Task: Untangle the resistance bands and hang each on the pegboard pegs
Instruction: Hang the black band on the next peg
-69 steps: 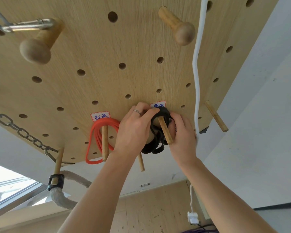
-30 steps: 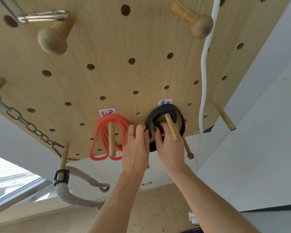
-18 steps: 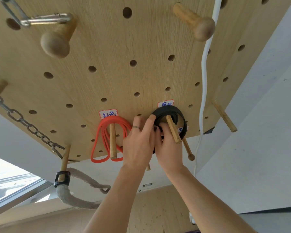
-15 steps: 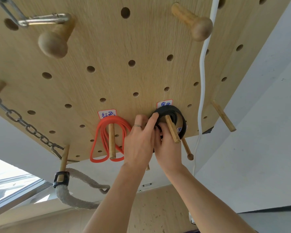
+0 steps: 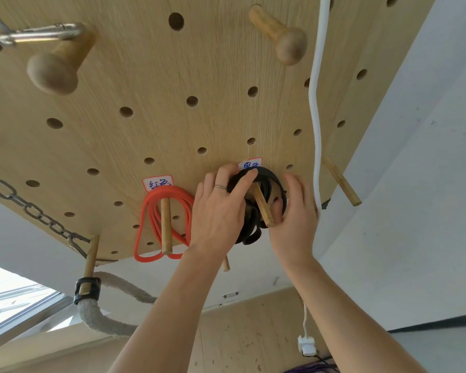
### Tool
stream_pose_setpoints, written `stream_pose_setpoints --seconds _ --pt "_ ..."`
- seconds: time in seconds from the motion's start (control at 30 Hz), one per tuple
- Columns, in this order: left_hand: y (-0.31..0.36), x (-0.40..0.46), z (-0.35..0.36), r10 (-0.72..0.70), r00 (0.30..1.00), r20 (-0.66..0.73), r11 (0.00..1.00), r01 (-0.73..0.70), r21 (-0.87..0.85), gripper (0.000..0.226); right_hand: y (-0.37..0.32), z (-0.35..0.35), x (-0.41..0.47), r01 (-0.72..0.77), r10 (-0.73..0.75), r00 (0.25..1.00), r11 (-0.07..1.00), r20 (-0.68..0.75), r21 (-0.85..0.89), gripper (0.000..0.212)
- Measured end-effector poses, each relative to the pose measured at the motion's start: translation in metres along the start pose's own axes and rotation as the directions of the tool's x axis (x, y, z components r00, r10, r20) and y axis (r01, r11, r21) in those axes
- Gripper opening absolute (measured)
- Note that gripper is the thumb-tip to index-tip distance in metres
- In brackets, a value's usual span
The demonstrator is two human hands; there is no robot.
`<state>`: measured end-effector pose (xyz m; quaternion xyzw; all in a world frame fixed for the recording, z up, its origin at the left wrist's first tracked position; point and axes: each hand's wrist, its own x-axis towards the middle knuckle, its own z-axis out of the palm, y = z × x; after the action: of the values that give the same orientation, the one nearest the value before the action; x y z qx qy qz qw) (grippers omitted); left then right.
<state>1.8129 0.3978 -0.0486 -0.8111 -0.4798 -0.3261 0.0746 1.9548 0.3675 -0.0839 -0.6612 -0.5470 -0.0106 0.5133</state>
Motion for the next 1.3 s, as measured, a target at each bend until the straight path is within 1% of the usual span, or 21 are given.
stream_pose_setpoints --seconds 0.03,0.1,0.23,0.3,0.37,0.43,0.5,0.57,0.67,0.73,0.8,0.87,0.97,1.03,1.1,1.17,1.3 --pt "0.000 0.002 -0.001 0.003 1.000 0.016 1.000 -0.002 -0.020 0.058 0.000 0.000 0.003 0.027 -0.027 1.000 1.000 0.016 -0.009 0.045" --pt "0.000 0.004 -0.001 -0.004 0.999 0.032 0.998 0.006 -0.056 0.056 0.003 0.002 0.006 0.052 -0.055 0.995 0.998 0.084 0.038 0.043" --pt "0.003 0.003 -0.002 -0.002 0.998 0.055 0.998 0.005 -0.056 0.052 0.013 0.010 -0.002 0.020 -0.046 0.973 0.993 0.225 0.115 0.042" --pt "0.002 0.004 -0.002 0.007 0.998 0.059 0.999 -0.004 -0.053 0.053 0.015 0.010 -0.002 0.000 -0.024 0.972 0.995 0.234 0.102 0.042" --pt "0.001 0.006 -0.001 0.011 0.998 0.054 0.999 -0.008 -0.049 0.053 0.013 0.007 0.001 -0.017 -0.006 0.977 0.994 0.214 0.107 0.045" --pt "0.002 0.007 0.001 0.000 0.999 0.053 1.000 0.001 -0.029 0.053 0.009 0.005 0.001 0.005 -0.030 0.978 0.993 0.206 0.121 0.050" --pt "0.005 0.007 0.004 -0.017 0.999 0.048 1.000 0.017 -0.004 0.056 0.008 0.006 0.000 0.003 -0.031 0.972 0.993 0.233 0.120 0.054" --pt "0.006 0.006 0.007 -0.027 0.999 0.036 0.999 0.026 0.020 0.063 0.011 0.010 -0.001 -0.033 0.008 0.966 0.995 0.258 0.093 0.050" --pt "0.004 0.005 0.009 -0.013 0.999 0.036 0.999 0.011 0.033 0.071 0.019 0.014 0.000 -0.069 0.044 0.960 0.994 0.276 0.082 0.034" --pt "0.001 0.004 0.009 0.001 0.999 0.037 0.999 -0.002 0.036 0.072 0.024 0.013 0.002 -0.098 0.073 0.953 0.993 0.295 0.072 0.024" --pt "0.000 0.003 0.010 0.011 1.000 0.027 0.999 -0.012 0.035 0.067 0.027 0.012 0.004 -0.096 0.074 0.947 0.994 0.314 0.055 0.021" --pt "-0.002 0.002 0.013 0.021 1.000 0.009 0.999 -0.021 0.037 0.061 0.028 0.011 0.008 -0.077 0.061 0.945 0.996 0.322 0.037 0.019" --pt "-0.003 0.001 0.018 0.026 1.000 -0.001 0.998 -0.026 0.059 0.066 0.031 0.013 0.013 -0.043 0.029 0.941 0.998 0.336 0.036 0.021" --pt "-0.005 0.000 0.019 0.030 1.000 -0.001 0.997 -0.030 0.069 0.070 0.033 0.012 0.013 -0.062 0.040 0.939 0.997 0.342 0.055 0.025" --pt "-0.005 -0.001 0.019 0.035 0.999 -0.005 0.997 -0.035 0.074 0.069 0.035 0.009 0.013 -0.086 0.054 0.933 0.993 0.355 0.075 0.030" --pt "-0.005 -0.002 0.019 0.041 0.999 -0.015 0.996 -0.040 0.083 0.066 0.036 0.008 0.014 -0.103 0.067 0.926 0.992 0.371 0.078 0.030" --pt "-0.001 -0.004 0.024 0.008 1.000 -0.025 0.994 -0.006 0.110 0.070 0.038 0.008 0.016 -0.119 0.087 0.920 0.991 0.383 0.060 0.025"
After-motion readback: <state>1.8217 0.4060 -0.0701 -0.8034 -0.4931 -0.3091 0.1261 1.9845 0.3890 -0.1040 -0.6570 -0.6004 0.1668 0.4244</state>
